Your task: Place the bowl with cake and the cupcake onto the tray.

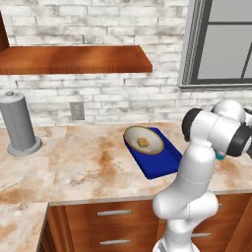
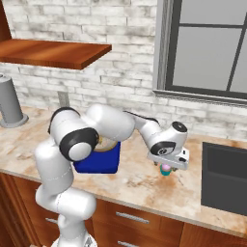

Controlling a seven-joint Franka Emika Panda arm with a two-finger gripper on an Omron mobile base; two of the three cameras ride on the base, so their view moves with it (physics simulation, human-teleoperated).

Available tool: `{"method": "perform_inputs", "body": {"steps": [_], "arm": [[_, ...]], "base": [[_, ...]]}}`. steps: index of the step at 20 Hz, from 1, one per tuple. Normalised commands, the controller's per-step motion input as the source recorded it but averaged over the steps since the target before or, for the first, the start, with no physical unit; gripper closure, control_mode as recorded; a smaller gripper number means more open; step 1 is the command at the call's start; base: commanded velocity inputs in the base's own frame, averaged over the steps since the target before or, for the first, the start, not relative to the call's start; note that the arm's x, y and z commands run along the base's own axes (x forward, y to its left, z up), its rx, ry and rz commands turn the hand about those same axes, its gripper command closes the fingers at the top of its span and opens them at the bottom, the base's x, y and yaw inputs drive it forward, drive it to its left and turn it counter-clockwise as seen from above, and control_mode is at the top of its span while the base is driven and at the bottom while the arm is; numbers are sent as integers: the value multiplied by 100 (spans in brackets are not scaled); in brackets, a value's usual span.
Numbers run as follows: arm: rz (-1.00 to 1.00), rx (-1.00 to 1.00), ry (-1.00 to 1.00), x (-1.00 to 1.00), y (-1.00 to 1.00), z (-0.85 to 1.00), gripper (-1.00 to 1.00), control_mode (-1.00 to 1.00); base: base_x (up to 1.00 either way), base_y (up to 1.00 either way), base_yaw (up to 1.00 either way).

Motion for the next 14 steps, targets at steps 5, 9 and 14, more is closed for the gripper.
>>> {"method": "perform_inputs", "body": {"steps": [5,9,14], "arm": [[0,0,0,8,0,-17,-100,-100],[0,0,0,4,0,-19,-100,-100],[0,0,0,0,0,-11,-100,-100]], "base": [[0,0,0],[0,0,0],[0,0,0]]}}
